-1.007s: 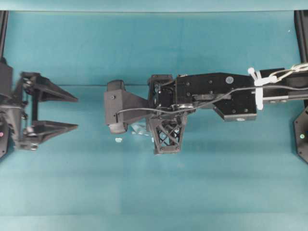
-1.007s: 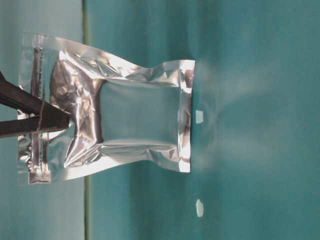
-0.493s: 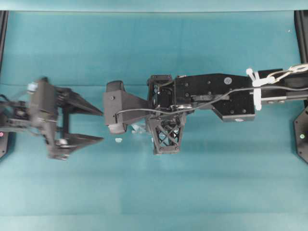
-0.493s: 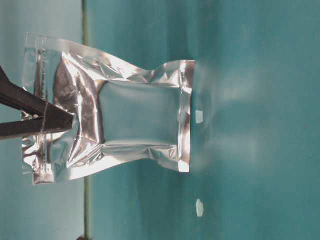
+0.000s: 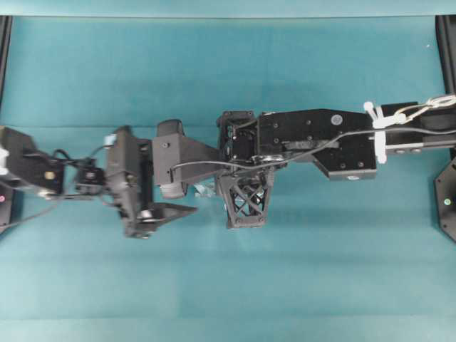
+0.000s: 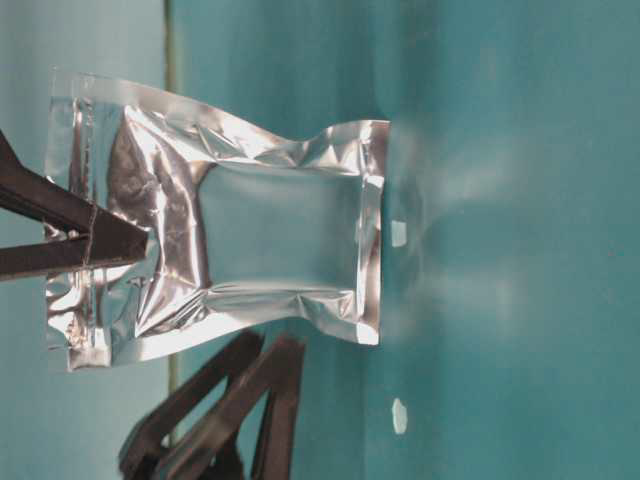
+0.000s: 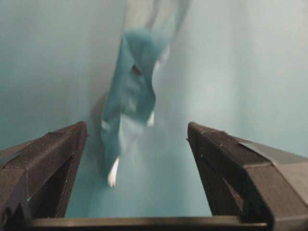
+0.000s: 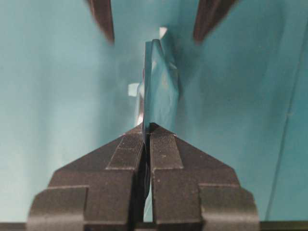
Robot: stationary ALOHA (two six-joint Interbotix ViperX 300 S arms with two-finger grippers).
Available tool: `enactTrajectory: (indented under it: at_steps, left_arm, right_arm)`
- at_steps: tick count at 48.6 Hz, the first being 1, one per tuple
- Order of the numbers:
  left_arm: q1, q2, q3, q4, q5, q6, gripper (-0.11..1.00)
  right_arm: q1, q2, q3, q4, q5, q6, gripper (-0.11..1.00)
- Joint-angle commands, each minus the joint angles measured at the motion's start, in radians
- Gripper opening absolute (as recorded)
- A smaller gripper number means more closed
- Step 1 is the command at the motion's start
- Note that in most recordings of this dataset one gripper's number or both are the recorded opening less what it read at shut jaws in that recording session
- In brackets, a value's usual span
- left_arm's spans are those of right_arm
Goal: Hand over the silver zip bag and make it stand upright.
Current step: 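Move the open left gripper to the bag's hanging left edge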
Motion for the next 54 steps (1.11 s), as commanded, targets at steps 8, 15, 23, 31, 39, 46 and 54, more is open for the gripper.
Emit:
enactTrajectory:
  at_steps: [8,15,23,31,39,46,54]
  left_arm:
    - [0.002,0.094,-0.061,0.003,-0.046,0.000,0.91]
    - [0.005,0.143,-0.091,0.003,-0.067,-0.003,0.91]
    - [0.015,0.176,-0.124,0.003,-0.067,-0.003,0.91]
    - [0.038,0.202,-0.146,0.003,-0.069,-0.003,0.91]
    - [0.046,0.207,-0.152,0.003,-0.069,-0.003,0.90]
    - [0.046,0.210,-0.153,0.003,-0.067,-0.005,0.89]
    - [0.043,0.222,-0.176,0.003,-0.066,-0.008,0.84]
  right_arm:
    - [0.000,-0.008,0.000,-0.002,-0.023,-0.002,0.01]
    - [-0.002,-0.006,0.005,-0.002,-0.048,0.000,0.01]
    - [-0.002,-0.003,0.006,0.000,-0.051,0.000,0.01]
    - [-0.002,-0.005,0.015,0.000,-0.044,-0.002,0.01]
    - [-0.005,-0.005,0.023,0.000,-0.048,-0.002,0.01]
    - [-0.005,-0.003,0.023,-0.002,-0.048,-0.002,0.01]
    - [-0.005,-0.003,0.023,-0.002,-0.048,-0.002,0.01]
